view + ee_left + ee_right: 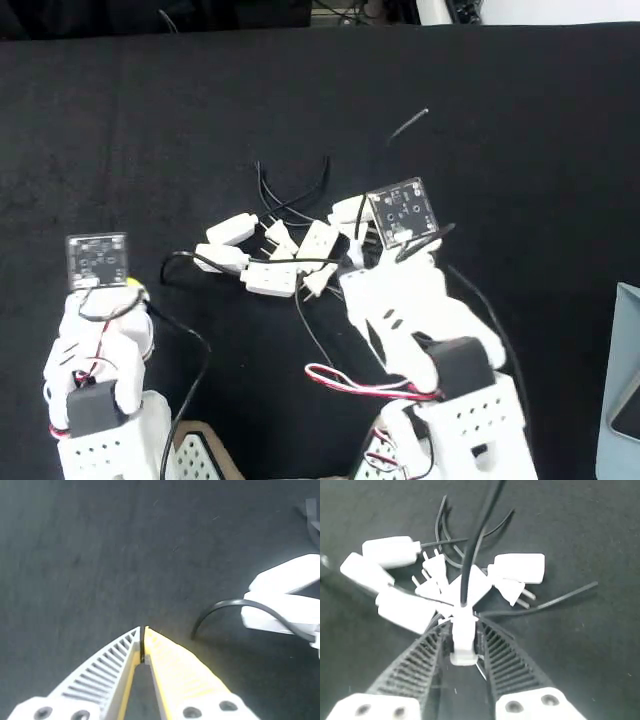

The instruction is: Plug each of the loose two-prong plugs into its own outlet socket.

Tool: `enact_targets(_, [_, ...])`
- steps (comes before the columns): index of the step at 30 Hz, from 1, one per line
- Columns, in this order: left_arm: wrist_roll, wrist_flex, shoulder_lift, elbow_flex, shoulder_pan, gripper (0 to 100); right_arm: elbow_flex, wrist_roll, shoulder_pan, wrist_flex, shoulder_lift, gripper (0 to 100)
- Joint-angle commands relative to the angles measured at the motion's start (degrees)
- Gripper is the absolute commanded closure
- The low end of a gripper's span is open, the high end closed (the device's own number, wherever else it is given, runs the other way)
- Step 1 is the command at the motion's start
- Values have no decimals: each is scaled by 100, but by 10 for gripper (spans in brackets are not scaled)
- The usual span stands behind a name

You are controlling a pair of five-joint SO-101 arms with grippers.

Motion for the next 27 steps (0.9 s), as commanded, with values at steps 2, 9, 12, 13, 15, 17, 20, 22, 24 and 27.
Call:
enact_targets(2, [-571, -114, 35, -620, 602, 907, 462, -536, -18, -1090, -66, 987])
enact_targets(9, [-1222, -123, 659, -1015, 945, 819, 787, -1029, 457, -1644, -66, 987])
enact_targets(12, [-1574, -123, 1732, -1569, 1209, 819, 884, -1231, 738, -1785, -66, 987])
enact_targets(13, [-1679, -123, 2163, -1807, 1305, 819, 945, -1310, 791, -1820, -66, 987])
enact_targets(15, [-1881, -123, 3042, -2343, 1473, 819, 1068, -1424, 862, -1943, -66, 987])
enact_targets(17, [-2092, -123, 3912, -2862, 1675, 819, 1182, -1468, 985, -2092, -66, 987])
enact_targets(20, [-2435, -141, 5134, -3538, 1982, 818, 1323, -1468, 1187, -2277, -66, 987])
enact_targets(22, [-2620, -167, 5846, -3899, 2167, 818, 1429, -1477, 1231, -2365, -66, 987])
enact_targets(24, [-2760, -167, 6488, -4224, 2369, 817, 1534, -1477, 1222, -2453, -66, 987])
enact_targets(27, [-2884, -167, 7323, -4567, 2668, 782, 1613, -1477, 1222, -2541, -66, 987])
